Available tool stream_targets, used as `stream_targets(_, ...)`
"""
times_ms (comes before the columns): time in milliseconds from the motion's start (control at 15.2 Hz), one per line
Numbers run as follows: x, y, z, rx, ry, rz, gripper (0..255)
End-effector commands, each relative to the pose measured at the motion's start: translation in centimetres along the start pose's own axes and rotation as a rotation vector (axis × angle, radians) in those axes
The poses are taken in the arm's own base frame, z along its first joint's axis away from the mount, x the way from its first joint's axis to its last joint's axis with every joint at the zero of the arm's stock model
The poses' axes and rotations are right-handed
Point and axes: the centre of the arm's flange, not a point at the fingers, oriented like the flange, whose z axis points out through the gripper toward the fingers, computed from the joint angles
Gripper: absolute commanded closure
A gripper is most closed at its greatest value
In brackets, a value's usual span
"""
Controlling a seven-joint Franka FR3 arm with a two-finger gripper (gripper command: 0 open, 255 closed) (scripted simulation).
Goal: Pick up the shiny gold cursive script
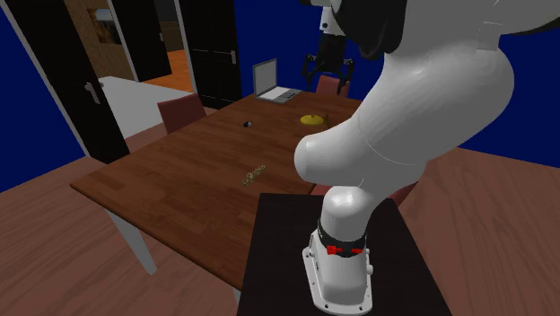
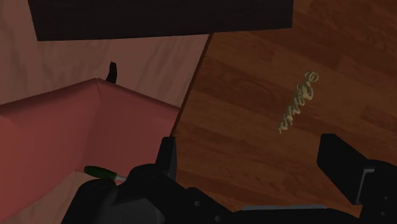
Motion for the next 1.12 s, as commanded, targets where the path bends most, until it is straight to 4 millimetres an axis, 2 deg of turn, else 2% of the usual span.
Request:
stream_targets(0,0.4,-1.7,2.4,-0.004,0.002,0.015,0)
stream_targets(1056,5.6,-12.4,20.1,-0.033,0.004,0.128,0)
